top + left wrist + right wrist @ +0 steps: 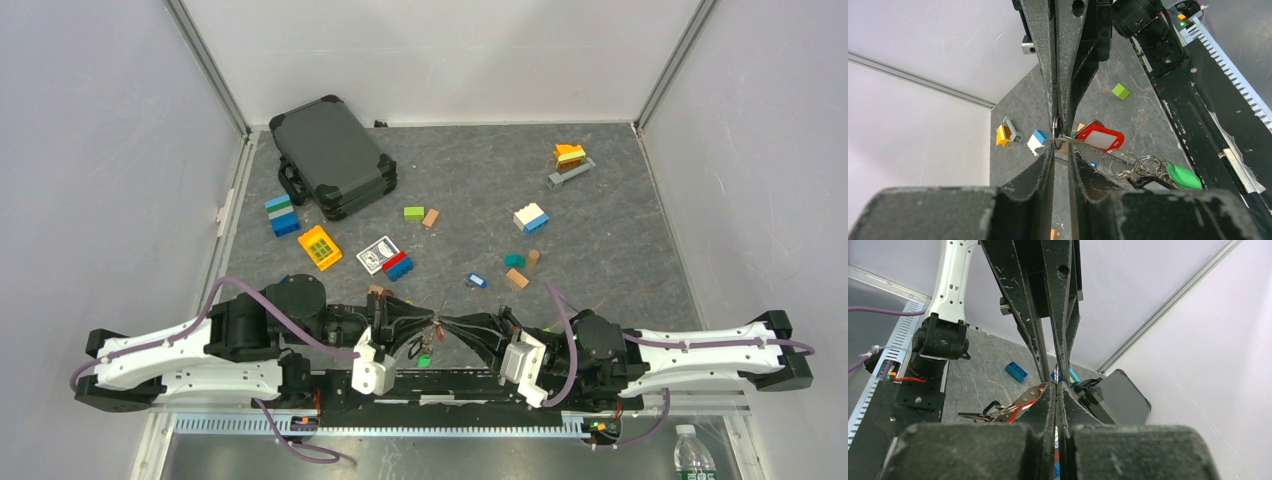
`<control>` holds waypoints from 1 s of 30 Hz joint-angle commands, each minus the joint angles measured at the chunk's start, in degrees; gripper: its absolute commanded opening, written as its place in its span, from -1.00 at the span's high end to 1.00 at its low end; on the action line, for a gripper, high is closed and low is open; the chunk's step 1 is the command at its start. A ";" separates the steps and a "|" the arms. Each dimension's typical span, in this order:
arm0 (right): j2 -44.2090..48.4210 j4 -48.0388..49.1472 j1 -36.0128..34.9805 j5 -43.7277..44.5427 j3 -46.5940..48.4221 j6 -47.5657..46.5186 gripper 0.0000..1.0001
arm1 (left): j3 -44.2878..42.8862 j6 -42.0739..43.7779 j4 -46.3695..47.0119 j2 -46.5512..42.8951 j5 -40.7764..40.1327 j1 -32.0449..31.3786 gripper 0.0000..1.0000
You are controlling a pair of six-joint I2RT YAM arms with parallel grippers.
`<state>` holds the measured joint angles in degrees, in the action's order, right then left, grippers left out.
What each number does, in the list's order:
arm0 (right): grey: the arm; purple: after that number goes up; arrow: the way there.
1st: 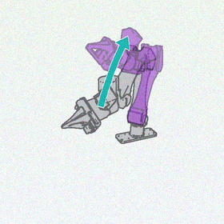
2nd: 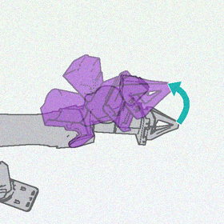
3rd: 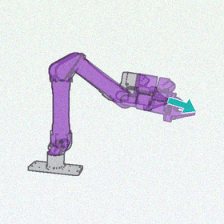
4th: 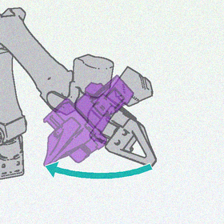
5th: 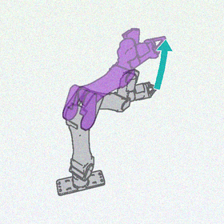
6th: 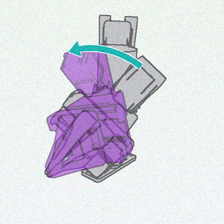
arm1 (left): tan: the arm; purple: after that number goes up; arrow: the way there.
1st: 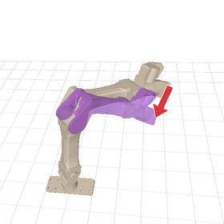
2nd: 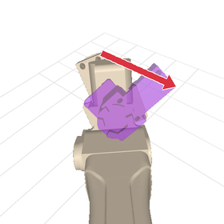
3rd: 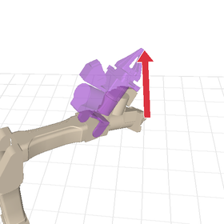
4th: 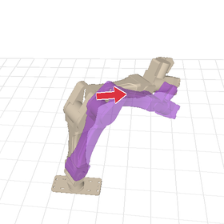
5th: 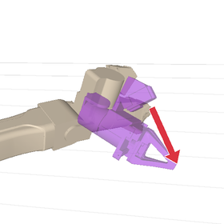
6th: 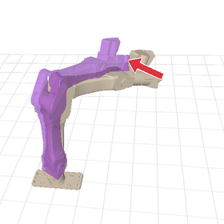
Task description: Remove the keys from the keyring
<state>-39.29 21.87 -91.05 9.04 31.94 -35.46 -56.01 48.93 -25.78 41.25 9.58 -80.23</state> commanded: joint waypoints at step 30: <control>-1.10 1.57 -0.06 -0.19 0.77 -0.66 1.00 | -2.44 -2.06 1.88 1.59 2.68 -0.27 0.65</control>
<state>-40.36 21.65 -91.07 7.84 31.83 -35.57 -56.07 48.80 -27.11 42.39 9.61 -80.23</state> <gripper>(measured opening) 0.006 0.175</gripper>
